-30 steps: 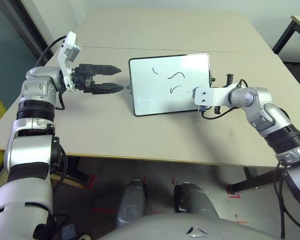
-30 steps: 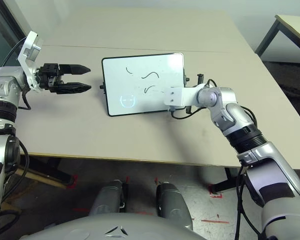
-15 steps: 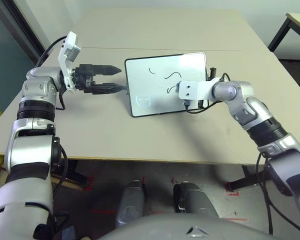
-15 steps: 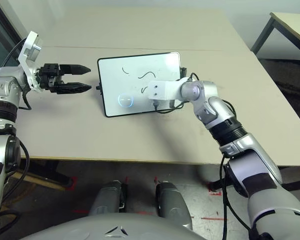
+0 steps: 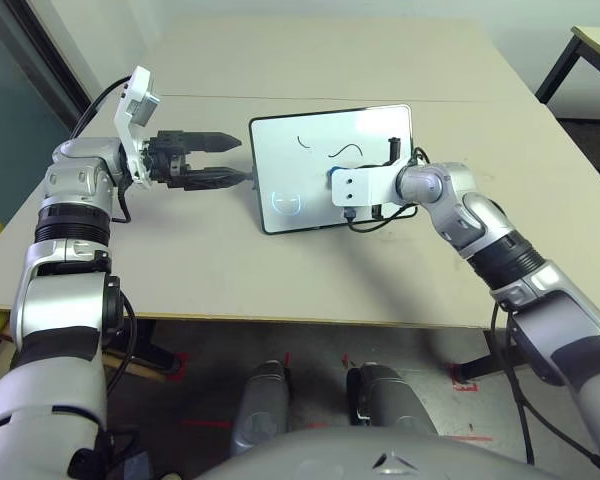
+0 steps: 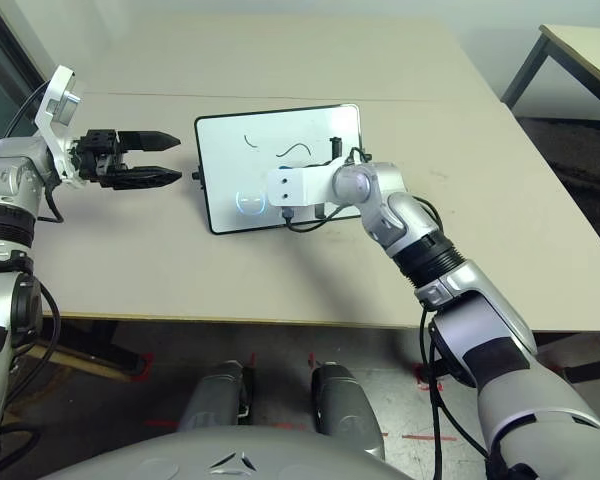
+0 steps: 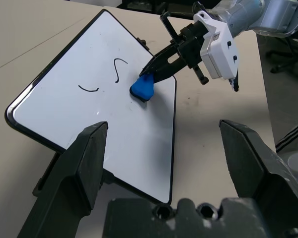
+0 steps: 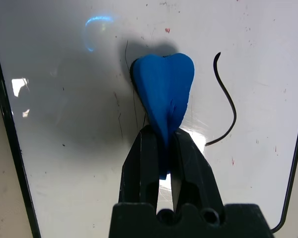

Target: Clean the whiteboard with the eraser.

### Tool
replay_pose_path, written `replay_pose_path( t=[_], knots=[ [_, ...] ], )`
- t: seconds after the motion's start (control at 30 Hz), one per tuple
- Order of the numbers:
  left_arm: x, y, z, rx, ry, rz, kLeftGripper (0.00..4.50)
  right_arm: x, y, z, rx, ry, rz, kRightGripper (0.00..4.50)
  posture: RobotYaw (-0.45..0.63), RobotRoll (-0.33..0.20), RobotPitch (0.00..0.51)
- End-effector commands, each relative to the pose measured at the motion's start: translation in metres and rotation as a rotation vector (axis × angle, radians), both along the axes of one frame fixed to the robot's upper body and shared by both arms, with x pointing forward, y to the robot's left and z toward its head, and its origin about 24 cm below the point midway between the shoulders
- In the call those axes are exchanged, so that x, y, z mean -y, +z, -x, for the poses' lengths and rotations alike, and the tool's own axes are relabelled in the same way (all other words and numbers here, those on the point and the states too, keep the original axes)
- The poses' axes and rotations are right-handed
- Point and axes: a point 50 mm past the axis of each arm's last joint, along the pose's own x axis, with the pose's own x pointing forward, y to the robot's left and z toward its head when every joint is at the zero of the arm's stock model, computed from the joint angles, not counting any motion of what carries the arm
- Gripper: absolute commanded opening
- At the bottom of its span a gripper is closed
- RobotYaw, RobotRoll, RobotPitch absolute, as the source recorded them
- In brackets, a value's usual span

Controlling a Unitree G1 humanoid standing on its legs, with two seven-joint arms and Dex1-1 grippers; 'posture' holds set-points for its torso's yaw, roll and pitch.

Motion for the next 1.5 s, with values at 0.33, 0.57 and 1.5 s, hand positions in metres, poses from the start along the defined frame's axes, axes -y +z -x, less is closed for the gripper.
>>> replay_pose_path(
  t=[0.33, 0.57, 1.5],
  knots=[
    [0.001, -0.001, 0.0, 0.0, -0.01, -0.01, 4.5, 0.059, -0.021, 0.003, -0.064, -0.137, 0.108, 0.12, 0.13, 0.0, 0.057],
    [0.002, 0.0, 0.0, 0.001, -0.01, -0.012, 4.5, 0.08, -0.027, 0.009, -0.074, -0.151, 0.169, 0.12, 0.13, 0.0, 0.058],
    [0.001, 0.004, -0.001, 0.008, -0.007, -0.021, 4.5, 0.027, -0.015, 0.006, -0.007, 0.014, 0.16, 0.11, 0.14, 0.0, 0.065]
  ],
)
